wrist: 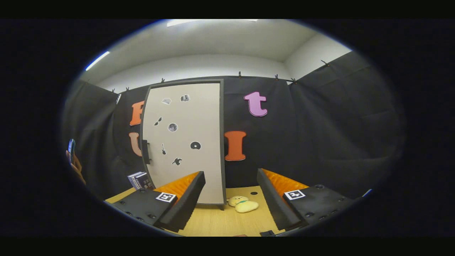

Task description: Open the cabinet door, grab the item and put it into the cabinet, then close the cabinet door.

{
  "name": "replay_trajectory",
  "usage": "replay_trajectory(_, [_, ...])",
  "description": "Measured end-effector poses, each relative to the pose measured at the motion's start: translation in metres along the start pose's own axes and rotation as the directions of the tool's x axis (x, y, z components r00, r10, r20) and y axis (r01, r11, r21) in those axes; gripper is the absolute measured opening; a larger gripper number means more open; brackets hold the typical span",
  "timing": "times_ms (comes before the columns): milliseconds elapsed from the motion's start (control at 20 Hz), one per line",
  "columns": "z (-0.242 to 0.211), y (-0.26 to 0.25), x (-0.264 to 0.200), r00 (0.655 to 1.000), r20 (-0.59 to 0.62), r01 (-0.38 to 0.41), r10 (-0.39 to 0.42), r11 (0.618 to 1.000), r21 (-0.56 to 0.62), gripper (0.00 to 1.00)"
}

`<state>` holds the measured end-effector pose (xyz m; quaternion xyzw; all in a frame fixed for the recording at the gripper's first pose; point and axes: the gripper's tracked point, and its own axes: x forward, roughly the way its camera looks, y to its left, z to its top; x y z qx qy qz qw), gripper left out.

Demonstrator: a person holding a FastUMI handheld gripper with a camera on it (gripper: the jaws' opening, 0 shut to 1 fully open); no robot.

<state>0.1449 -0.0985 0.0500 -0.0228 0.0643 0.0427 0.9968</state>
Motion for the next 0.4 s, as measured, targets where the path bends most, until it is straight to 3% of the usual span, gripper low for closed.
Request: replay_trajectory(400, [-0.013,0.014,-0.011,1.0,-0.006,0.001,-0.001,1.0,0.016,0.95])
